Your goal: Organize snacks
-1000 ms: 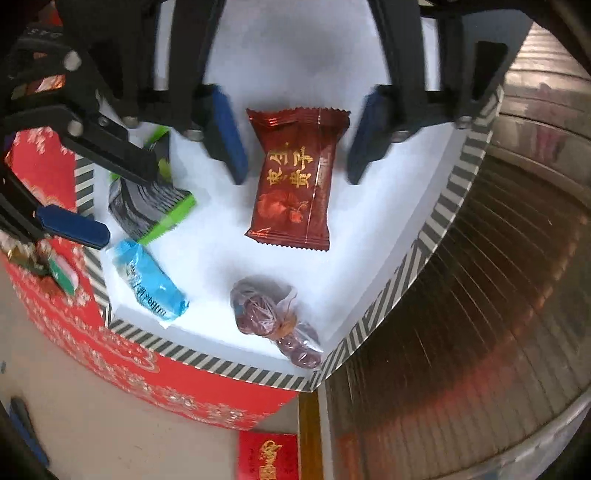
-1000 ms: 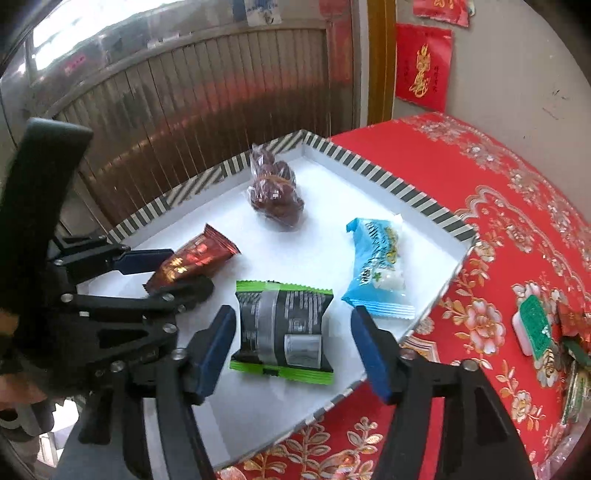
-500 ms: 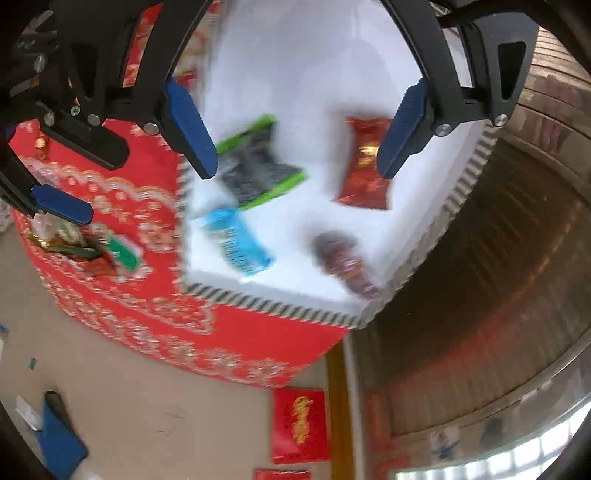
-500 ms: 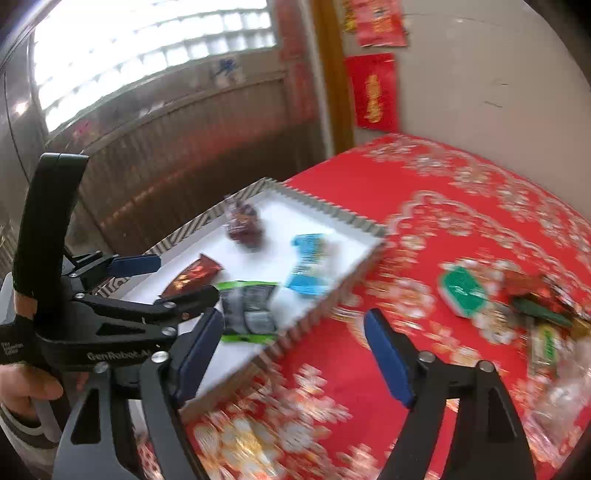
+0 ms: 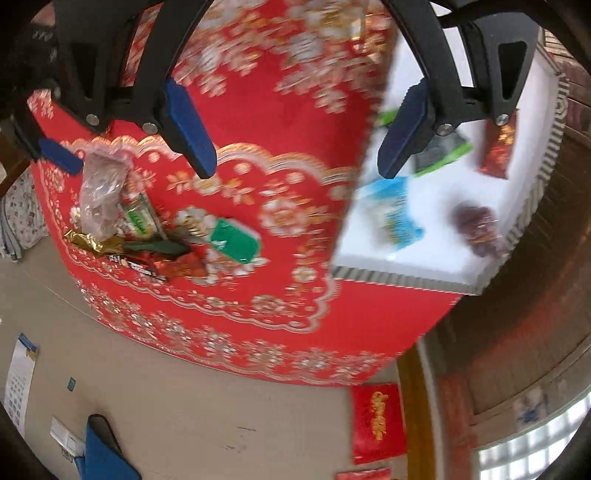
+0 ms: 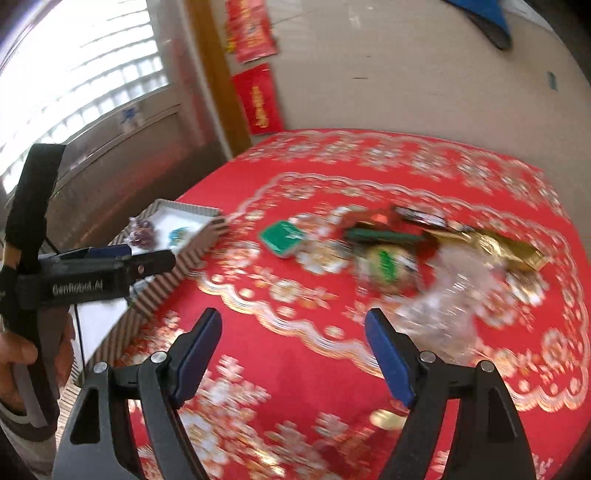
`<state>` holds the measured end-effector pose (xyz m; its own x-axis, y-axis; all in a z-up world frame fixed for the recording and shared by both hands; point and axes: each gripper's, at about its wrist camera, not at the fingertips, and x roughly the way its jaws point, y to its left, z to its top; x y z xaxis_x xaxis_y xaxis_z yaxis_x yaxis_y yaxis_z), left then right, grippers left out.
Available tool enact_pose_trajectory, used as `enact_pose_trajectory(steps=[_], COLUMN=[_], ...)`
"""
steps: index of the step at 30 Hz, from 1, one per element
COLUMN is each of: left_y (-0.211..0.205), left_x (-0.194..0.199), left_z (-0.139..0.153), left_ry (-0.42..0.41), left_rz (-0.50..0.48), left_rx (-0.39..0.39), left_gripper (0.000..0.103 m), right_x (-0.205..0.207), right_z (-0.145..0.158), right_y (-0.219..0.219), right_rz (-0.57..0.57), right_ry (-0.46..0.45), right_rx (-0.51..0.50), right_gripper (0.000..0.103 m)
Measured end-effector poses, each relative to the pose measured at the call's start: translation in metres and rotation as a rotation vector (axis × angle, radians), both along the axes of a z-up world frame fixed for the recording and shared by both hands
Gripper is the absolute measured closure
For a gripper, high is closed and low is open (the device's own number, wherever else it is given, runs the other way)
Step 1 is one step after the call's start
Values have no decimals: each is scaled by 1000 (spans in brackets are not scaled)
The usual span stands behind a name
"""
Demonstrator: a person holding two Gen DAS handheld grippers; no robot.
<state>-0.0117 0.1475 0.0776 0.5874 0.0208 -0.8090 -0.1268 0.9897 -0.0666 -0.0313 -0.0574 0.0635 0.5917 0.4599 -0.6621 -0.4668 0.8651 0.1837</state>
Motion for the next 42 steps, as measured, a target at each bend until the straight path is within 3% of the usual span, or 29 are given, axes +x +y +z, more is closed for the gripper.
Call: enact_pose_trajectory(steps=[11, 25, 31, 42], left_y=[-32, -42, -35, -7], left_x=[73, 132, 131, 105], left_z=[-25, -64, -71, -63], left_ry=[58, 149, 174, 144], left_rz=[113, 217, 212, 251], left_rx=[-32, -78, -17, -100], left_gripper=[14, 14, 14, 14], right_x=[1, 13, 14, 16], right_z=[-11, -30, -34, -36], right_y=[-87, -112, -114, -111], right_rz=[-110, -102, -100, -107], right_ry=[31, 76, 88, 108], right_rx=[24, 64, 70, 74], right_gripper=[23, 23, 23, 23])
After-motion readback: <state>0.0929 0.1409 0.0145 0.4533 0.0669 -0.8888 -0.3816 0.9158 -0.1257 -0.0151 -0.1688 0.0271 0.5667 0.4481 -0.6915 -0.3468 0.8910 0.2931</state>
